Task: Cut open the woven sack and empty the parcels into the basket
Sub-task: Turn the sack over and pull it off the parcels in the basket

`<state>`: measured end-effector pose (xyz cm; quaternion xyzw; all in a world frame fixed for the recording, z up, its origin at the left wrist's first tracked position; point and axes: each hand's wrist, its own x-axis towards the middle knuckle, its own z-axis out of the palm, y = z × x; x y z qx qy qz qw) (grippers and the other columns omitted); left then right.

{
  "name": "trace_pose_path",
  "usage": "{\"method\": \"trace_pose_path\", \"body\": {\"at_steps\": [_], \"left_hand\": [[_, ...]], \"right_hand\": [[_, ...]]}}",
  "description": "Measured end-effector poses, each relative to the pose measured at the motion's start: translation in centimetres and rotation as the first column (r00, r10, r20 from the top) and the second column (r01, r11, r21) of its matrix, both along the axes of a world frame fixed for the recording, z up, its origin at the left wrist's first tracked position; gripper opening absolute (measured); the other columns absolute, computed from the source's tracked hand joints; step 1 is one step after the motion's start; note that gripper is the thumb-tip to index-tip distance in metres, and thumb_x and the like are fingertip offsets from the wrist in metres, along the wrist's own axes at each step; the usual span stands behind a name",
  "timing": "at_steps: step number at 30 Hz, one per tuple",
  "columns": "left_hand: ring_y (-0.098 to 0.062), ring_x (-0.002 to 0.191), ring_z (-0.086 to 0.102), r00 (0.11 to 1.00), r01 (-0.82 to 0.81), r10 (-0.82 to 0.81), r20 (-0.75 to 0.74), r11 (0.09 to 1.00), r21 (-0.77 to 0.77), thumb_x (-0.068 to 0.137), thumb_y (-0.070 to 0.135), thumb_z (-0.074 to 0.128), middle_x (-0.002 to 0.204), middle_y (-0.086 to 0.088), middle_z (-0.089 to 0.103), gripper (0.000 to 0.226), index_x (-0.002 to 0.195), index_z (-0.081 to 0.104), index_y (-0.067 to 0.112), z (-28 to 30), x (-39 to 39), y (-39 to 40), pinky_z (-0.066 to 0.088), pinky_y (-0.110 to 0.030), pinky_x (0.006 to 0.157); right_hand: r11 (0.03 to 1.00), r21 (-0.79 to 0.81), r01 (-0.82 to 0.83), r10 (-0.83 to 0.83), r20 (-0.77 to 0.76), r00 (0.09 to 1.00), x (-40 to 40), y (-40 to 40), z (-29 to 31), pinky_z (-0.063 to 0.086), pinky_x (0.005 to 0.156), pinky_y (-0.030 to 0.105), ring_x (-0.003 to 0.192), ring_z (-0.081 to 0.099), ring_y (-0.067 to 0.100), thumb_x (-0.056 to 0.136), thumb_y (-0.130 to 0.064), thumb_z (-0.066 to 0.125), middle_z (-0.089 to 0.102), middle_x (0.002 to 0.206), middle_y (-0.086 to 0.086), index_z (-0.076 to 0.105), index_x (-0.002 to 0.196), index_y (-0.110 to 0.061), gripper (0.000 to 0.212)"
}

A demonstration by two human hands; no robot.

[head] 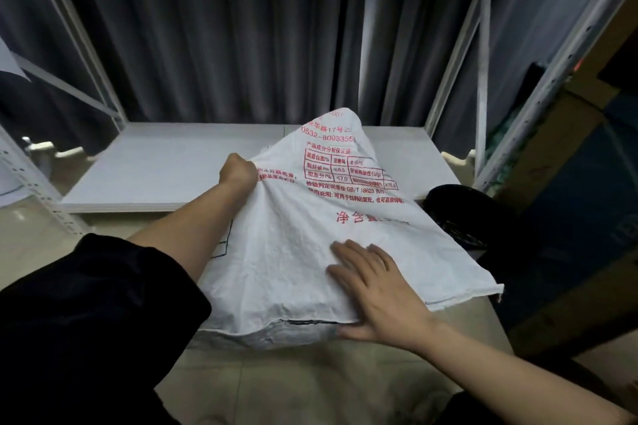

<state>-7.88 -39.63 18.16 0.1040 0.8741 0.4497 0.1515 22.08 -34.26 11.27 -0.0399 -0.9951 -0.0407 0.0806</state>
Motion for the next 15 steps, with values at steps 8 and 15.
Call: {"method": "trace_pose_path", "body": {"at_steps": [8,15], "left_hand": [[-0.027,0.098,0.045,0.998,-0.048,0.047,0.034,0.998,0.043,0.094,0.007,0.035,0.132,-0.018,0.05,0.029,0.12,0.047,-0.002,0.3,-0.1,0.3,0.04,-0.033,0.093],[-0.029,0.083,0.046,0.97,0.091,-0.103,-0.219,0.994,-0.065,0.097,0.016,0.03,0.098,-0.015,0.055,0.012,0.095,0.04,0.011,0.8,-0.1,-0.1,0.035,-0.033,0.067]], "right_hand": [[0.949,0.092,-0.3,0.314,-0.222,0.923,-1.0,-0.3,-3.3,0.034,0.104,0.053,0.128,0.048,0.032,0.098,-0.021,0.049,0.055,0.136,0.011,0.048,0.099,-0.019,0.003],[0.983,-0.017,-0.184,0.17,-0.317,0.933,-1.7,-0.7,-2.5,0.04,0.104,0.044,0.119,0.055,0.024,0.095,-0.018,0.049,0.061,0.127,0.004,0.048,0.09,-0.017,0.005]]}}
